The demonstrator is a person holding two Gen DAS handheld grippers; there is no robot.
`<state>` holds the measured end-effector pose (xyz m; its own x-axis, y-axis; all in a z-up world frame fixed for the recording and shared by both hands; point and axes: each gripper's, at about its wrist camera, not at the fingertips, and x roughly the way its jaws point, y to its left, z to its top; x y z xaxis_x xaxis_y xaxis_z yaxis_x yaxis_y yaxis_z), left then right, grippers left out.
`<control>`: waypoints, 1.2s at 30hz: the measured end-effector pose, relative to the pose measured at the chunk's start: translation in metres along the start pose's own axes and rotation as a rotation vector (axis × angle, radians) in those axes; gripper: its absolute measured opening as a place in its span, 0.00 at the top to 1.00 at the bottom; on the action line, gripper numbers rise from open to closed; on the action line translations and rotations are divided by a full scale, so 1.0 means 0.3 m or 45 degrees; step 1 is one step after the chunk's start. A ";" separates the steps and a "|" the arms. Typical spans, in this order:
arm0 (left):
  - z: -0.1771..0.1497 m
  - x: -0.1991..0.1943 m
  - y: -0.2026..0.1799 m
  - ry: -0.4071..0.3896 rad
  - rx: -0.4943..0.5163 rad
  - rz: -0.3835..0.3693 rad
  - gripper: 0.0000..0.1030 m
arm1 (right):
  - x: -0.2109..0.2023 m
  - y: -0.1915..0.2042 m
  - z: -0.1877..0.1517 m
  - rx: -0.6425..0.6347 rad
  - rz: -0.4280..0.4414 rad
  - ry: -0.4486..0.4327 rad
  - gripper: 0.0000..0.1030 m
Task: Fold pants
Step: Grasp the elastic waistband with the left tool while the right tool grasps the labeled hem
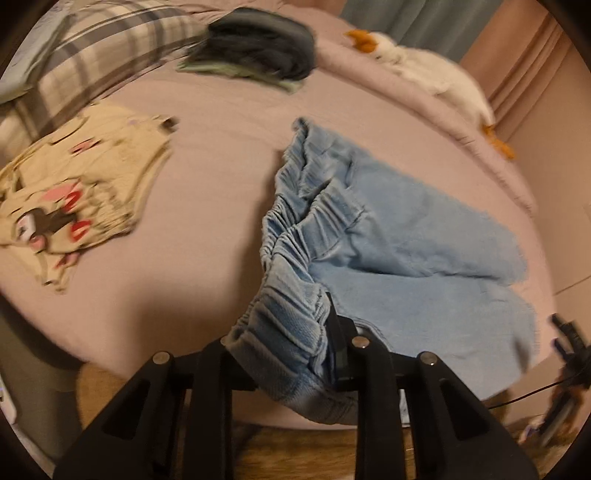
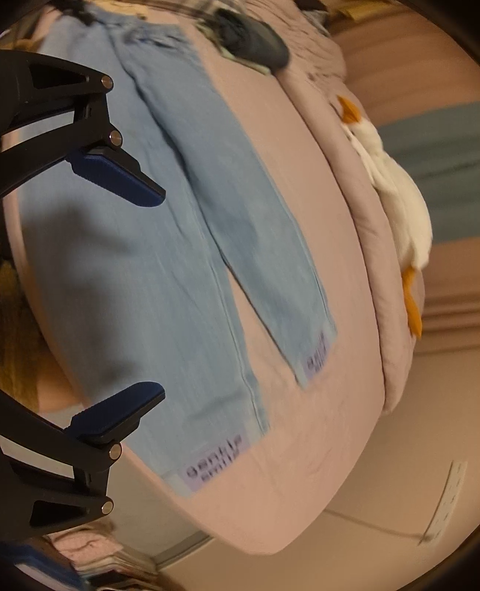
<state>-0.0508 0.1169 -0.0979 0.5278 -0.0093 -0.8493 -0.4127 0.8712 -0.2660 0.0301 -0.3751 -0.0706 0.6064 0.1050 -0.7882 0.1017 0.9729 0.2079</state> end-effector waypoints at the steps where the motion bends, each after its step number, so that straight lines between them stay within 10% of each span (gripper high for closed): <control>1: -0.015 0.033 0.026 0.037 -0.027 0.024 0.75 | 0.010 -0.022 0.003 0.025 0.001 0.008 0.06; 17: -0.021 0.018 0.046 0.038 -0.107 0.125 0.44 | 0.155 -0.476 0.022 0.335 -0.296 0.154 0.06; 24: 0.053 -0.112 -0.032 -0.117 -0.092 0.074 0.30 | 0.270 -0.509 0.110 0.320 -0.013 0.211 0.07; 27: 0.076 -0.103 -0.092 -0.127 -0.057 0.041 0.29 | 0.316 -0.443 0.118 0.224 -0.125 0.213 0.31; 29: 0.077 -0.083 -0.121 -0.106 -0.036 0.023 0.29 | 0.297 -0.414 0.127 0.192 -0.115 0.184 0.82; 30: 0.088 -0.069 -0.141 -0.088 -0.020 0.009 0.29 | 0.288 -0.410 0.137 0.198 -0.088 0.182 0.91; 36: 0.101 -0.051 -0.198 -0.101 0.012 -0.066 0.28 | 0.163 -0.358 0.209 0.181 -0.106 0.019 0.91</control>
<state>-0.0119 0.0801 -0.0553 0.6054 -0.0162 -0.7957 -0.3762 0.8752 -0.3041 0.0983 -0.4875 -0.0951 0.5799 0.0295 -0.8142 0.2622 0.9394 0.2208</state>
